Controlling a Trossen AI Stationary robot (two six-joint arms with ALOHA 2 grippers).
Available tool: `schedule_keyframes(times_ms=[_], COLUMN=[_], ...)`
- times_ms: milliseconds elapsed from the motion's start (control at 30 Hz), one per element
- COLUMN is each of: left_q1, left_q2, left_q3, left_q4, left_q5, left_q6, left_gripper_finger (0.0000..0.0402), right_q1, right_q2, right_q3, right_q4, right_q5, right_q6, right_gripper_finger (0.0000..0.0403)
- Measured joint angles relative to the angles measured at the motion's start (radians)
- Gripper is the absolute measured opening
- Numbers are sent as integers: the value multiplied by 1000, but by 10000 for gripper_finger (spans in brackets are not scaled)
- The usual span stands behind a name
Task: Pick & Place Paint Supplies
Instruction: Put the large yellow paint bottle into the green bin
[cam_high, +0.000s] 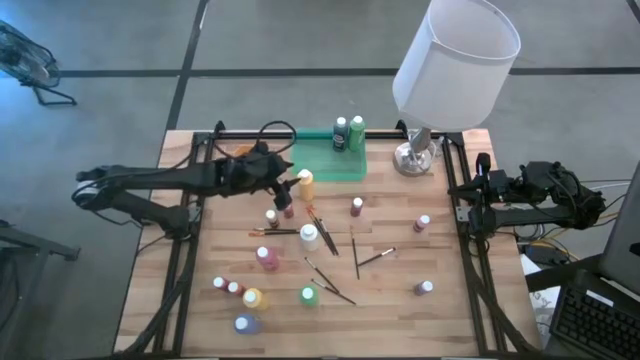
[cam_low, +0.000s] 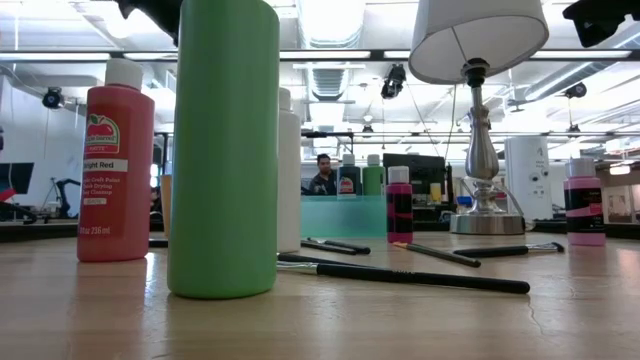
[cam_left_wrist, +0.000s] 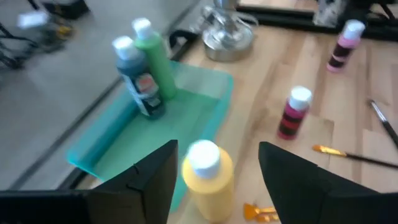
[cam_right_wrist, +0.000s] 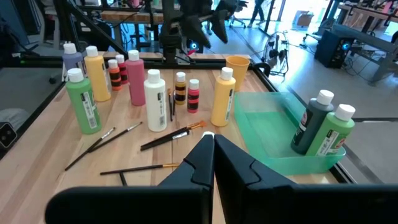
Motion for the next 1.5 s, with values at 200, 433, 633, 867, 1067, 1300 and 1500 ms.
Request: schedule_keyframes(times_ms=[200,433,633,867,1067,1300,1500], left_q1=[5,11,34,57,66,71,77], left_q2=[50,112,151,184,205,239,250], left_q3=[-1,-2,-2,-3,-3,-3,-3], left_q4=[-12,-6,6,52,90,127,137], left_q5=[48,17,4,3,3,3,3], left_q6=[11,19,20,20,18,11,6], left_gripper_finger=[240,239,239,237,237,237,230], right_q1=[0,0,0,0,0,0,0], right_q2=[0,0,0,0,0,0,0], right_q3=[0,0,0,0,0,0,0], right_q4=[0,0,0,0,0,0,0], right_q5=[0,0,0,0,0,0,0], right_q6=[0,0,0,0,0,0,0], right_gripper_finger=[8,8,8,8,8,8,8])
